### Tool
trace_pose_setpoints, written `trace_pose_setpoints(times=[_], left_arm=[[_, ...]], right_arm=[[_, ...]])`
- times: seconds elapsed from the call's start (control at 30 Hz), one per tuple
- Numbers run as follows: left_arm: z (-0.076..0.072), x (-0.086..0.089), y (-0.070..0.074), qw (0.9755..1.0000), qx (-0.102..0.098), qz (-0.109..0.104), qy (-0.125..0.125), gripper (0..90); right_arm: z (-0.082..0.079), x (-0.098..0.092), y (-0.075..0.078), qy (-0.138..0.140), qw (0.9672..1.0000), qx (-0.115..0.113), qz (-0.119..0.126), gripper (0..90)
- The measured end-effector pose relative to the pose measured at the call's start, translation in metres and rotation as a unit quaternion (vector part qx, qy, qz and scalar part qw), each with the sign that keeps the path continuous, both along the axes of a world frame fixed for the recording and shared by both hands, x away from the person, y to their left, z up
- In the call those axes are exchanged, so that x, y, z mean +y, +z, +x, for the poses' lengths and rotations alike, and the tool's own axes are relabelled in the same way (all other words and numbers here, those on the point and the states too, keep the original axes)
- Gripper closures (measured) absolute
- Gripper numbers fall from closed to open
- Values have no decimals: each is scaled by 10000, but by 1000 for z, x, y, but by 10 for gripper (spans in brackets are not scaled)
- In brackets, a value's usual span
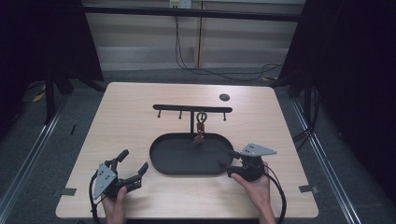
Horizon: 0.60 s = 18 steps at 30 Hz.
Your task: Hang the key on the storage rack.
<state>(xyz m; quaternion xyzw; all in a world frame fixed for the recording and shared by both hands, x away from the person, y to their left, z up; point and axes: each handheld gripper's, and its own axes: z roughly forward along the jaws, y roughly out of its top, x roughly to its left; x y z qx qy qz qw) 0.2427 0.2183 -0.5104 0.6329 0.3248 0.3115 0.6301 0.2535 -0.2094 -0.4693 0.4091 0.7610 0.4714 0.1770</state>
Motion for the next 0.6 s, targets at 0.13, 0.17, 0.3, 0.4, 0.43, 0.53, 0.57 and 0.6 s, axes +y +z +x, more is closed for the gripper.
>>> trace_pose_setpoints(times=[0.13,0.17,0.3,0.4,0.43,0.53,0.57,0.6], left_arm=[[0,0,0,10000,7,8,-2,159],[0,0,0,10000,2,17,4,159],[0,0,0,10000,6,20,-4,159],[0,0,0,10000,8,26,-2,160],[0,0,0,10000,3,27,-4,159],[0,1,0,10000,-1,47,-14,159],[0,0,0,10000,8,14,-6,160],[0,0,0,10000,0,31,-11,160]], right_arm=[[-11,-7,-16,-322,9982,-401,301,411],[-16,-9,-21,-506,9967,-564,305,414],[-22,-14,-34,-772,9922,-839,500,389],[-26,-15,-35,-806,9888,-1098,614,382],[-27,-15,-36,-803,9881,-1138,649,379],[-30,-16,-36,-838,9844,-1339,776,378],[-32,-18,-37,-855,9836,-1343,847,366],[-33,-20,-37,-968,9815,-1358,942,325]])
